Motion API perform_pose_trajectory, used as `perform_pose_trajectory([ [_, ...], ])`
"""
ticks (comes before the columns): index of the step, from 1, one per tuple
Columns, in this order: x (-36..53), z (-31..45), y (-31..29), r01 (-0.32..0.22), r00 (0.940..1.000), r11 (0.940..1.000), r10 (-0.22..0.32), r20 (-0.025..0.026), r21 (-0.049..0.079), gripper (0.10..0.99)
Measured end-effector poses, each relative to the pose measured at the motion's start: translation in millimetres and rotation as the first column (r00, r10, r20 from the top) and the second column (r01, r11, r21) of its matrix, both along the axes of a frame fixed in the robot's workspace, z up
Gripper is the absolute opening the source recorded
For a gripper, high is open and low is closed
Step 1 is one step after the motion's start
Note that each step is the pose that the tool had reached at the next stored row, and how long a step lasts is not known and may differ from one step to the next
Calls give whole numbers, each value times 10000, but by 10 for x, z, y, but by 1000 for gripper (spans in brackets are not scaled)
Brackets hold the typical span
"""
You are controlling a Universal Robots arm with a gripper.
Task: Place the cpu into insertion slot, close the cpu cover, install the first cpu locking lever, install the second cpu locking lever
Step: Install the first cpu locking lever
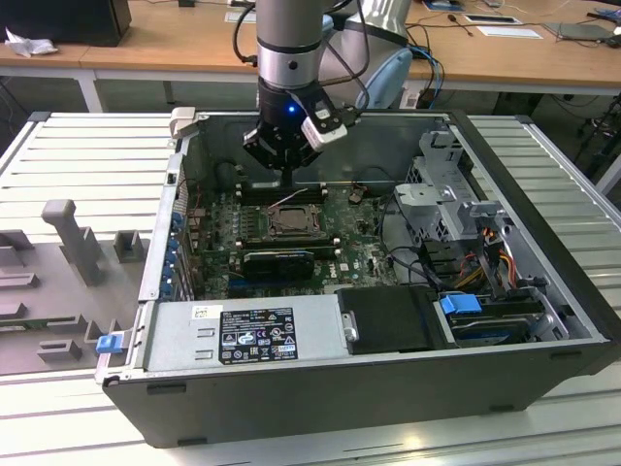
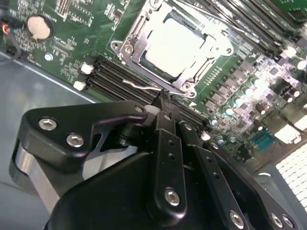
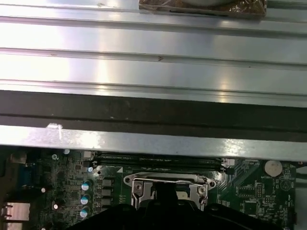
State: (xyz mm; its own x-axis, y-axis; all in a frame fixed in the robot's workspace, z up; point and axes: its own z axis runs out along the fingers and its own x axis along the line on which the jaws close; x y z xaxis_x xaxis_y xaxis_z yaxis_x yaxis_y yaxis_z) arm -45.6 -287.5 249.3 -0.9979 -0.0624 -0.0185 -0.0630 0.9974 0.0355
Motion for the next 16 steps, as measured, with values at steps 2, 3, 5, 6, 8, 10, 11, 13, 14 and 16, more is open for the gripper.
perform_pose_trajectory([
  [2,5,-21,3,-201,9998,9998,201,0,23,106],
  [3,9,-43,8,-251,9997,9997,251,-1,24,106],
  [5,17,-69,22,-272,9996,9996,272,-1,34,106],
  [6,20,-77,25,-275,9996,9996,275,1,47,106],
  [8,31,-91,32,-275,9996,9996,275,0,106,106],
  [10,47,-104,37,-275,9996,9994,275,3,191,106],
  [11,61,-114,40,-275,9996,9993,275,5,242,106],
  [13,80,-138,43,-275,9996,9993,275,6,269,106],
  [14,87,-157,45,-275,9996,9992,275,6,275,106],
  [16,94,-190,50,-274,9996,9992,274,7,283,106],
])
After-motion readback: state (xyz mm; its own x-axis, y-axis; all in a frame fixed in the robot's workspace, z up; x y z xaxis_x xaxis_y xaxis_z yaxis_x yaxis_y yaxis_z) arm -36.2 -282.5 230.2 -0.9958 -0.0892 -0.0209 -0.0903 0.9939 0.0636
